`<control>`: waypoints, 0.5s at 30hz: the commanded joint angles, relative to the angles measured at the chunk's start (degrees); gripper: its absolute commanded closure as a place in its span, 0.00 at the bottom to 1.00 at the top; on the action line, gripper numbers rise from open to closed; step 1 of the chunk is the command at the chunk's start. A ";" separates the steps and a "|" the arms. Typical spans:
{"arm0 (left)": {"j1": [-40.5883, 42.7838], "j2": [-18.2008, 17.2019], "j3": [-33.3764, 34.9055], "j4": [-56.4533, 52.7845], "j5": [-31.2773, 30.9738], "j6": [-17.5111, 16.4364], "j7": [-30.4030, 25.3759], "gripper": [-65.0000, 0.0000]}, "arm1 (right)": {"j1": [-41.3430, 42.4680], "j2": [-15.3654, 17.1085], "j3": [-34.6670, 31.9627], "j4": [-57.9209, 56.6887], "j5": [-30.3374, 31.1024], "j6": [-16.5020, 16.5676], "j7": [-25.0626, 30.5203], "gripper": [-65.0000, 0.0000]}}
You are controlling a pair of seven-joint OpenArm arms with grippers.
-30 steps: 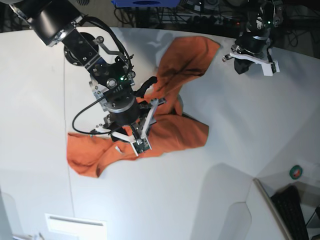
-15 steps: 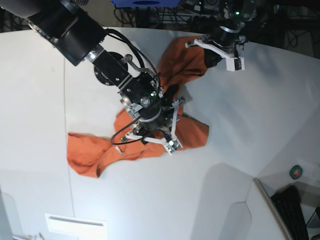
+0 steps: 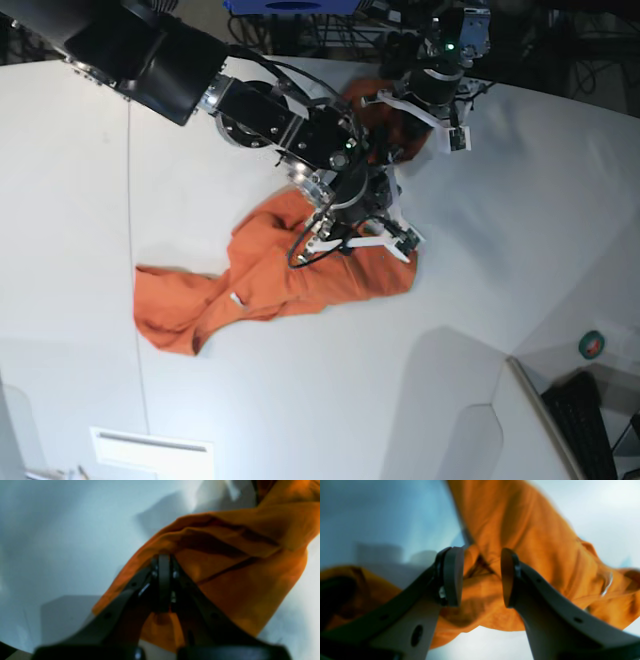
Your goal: Layout the t-shirt on the table in an organized manner, then fold the t-shirt properly
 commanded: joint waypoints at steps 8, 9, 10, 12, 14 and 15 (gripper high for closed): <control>0.58 -0.05 -0.15 0.39 -0.02 0.95 0.80 1.00 | 1.46 -6.02 -3.60 -11.65 -14.26 -2.27 3.86 0.49; 0.67 -0.05 -0.15 0.39 -0.02 0.95 0.80 1.00 | 1.46 -6.20 -3.60 -12.61 -15.40 -1.75 4.21 0.46; 0.75 -0.05 -0.15 0.39 -0.02 0.95 0.80 1.00 | 1.46 -6.28 -3.60 -12.88 -16.72 -1.40 5.27 0.45; 0.75 -0.05 -0.15 0.22 0.25 0.95 0.80 1.00 | 1.72 -6.28 -3.60 -13.41 -18.48 -1.40 8.08 0.43; 0.75 -0.05 -0.15 0.22 0.33 0.95 0.80 1.00 | 2.60 -6.28 -3.60 -15.25 -18.92 -1.31 8.78 0.42; 0.84 -0.05 -0.15 0.22 0.33 0.95 0.80 1.00 | 3.31 -6.28 -3.60 -16.22 -18.66 -1.31 8.96 0.43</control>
